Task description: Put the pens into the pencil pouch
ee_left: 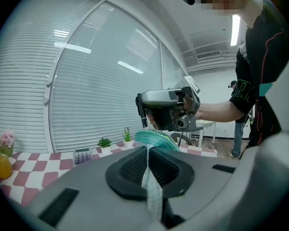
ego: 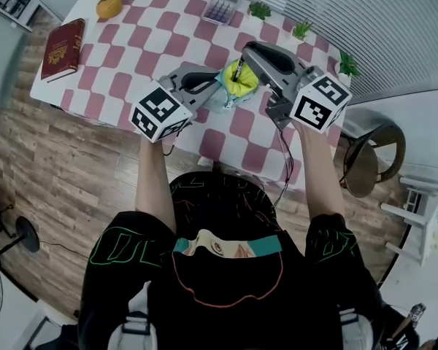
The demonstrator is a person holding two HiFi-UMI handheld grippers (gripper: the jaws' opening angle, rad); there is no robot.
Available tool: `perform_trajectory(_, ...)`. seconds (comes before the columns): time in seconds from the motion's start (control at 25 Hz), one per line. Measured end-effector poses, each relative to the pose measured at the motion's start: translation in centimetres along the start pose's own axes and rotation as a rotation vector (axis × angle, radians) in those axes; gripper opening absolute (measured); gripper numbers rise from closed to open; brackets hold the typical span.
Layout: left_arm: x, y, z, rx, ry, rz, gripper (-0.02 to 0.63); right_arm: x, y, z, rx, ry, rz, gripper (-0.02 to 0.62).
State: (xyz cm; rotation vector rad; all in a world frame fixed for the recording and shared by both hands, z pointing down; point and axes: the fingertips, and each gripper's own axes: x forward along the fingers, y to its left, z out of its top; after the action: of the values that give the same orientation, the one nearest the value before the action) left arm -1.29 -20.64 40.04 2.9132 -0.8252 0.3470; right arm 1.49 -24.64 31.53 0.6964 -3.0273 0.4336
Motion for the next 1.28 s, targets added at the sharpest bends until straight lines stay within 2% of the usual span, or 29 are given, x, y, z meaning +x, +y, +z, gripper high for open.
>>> perform_trajectory(0.4, 0.0, -0.2, 0.3, -0.018, -0.027, 0.005, 0.008, -0.4, 0.9, -2.4, -0.096, 0.072, 0.016, 0.077)
perform_trajectory(0.72, 0.6, -0.2, 0.6, -0.02, -0.042, -0.005, 0.008, -2.2, -0.1, -1.0, -0.121, 0.035, -0.042, 0.077)
perform_trajectory(0.8, 0.8, -0.2, 0.7, -0.019, -0.043, -0.011, 0.008, -2.9, -0.7, -0.7, -0.129, 0.036, -0.068, 0.07)
perform_trajectory(0.92, 1.2, -0.2, 0.6, -0.017, -0.035, -0.023, 0.008, -4.2, -2.0, -0.4, -0.127, 0.042, -0.13, 0.027)
perform_trajectory(1.28, 2.5, -0.1, 0.7, -0.022, -0.039, -0.053, 0.008, -8.4, -7.2, -2.3, -0.102, 0.174, -0.365, 0.018)
